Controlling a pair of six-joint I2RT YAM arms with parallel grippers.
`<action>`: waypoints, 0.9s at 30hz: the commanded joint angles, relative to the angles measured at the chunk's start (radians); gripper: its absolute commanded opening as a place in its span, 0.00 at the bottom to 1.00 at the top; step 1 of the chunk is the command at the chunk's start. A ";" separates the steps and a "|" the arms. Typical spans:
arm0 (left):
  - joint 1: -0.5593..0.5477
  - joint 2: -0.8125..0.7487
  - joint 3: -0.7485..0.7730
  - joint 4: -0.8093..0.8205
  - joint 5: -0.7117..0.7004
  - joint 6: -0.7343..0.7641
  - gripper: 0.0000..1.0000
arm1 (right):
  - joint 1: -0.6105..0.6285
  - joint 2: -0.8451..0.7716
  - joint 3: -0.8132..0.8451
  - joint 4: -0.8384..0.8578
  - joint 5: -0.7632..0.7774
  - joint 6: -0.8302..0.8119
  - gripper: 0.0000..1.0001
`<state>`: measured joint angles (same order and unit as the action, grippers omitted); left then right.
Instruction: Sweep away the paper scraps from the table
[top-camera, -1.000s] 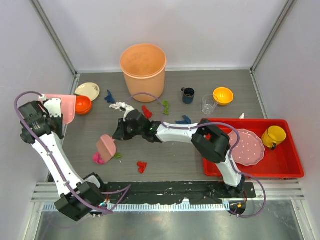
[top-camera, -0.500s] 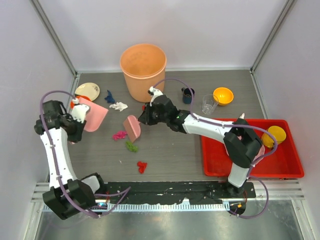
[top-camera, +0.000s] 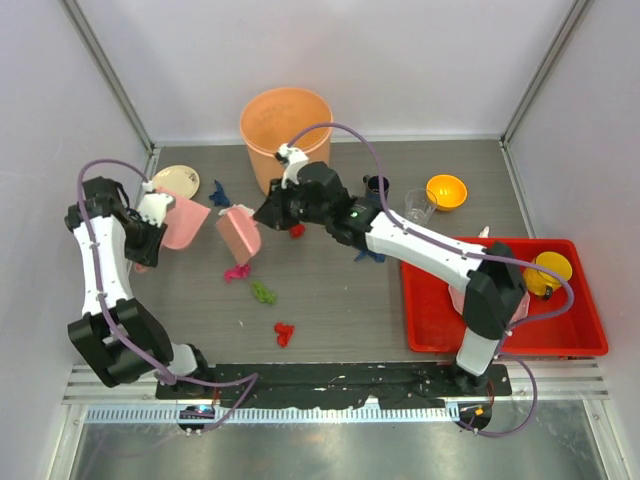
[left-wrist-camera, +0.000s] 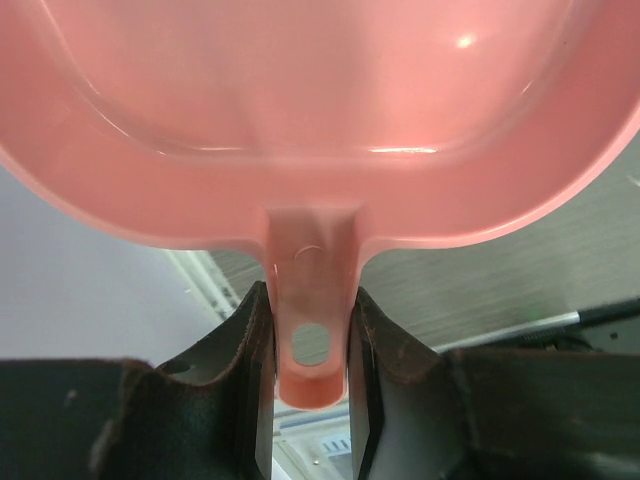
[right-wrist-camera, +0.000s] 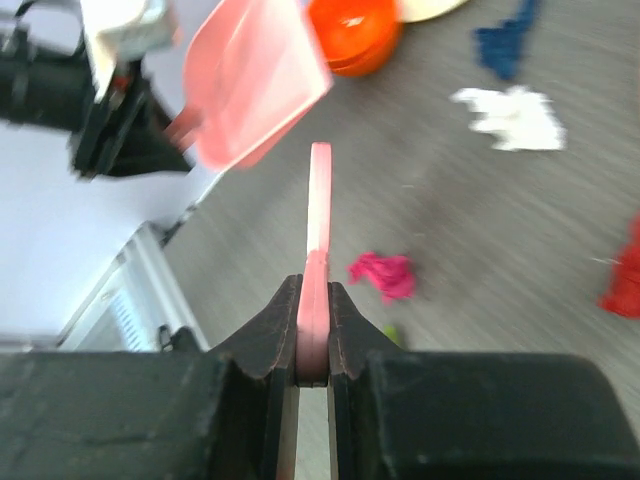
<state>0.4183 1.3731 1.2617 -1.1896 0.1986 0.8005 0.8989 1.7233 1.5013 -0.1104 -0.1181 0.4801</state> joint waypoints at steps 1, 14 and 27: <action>0.028 -0.032 0.129 0.074 -0.013 -0.131 0.00 | 0.080 0.166 0.175 0.058 -0.265 0.040 0.01; 0.046 -0.131 0.232 0.111 -0.103 -0.234 0.00 | 0.221 0.635 0.466 0.434 -0.540 0.369 0.01; 0.043 -0.121 0.173 0.107 -0.082 -0.201 0.00 | 0.132 0.590 0.430 0.040 -0.029 0.169 0.01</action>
<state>0.4595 1.2488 1.4536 -1.1038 0.1020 0.5850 1.0897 2.4634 2.0098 0.0120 -0.3412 0.7433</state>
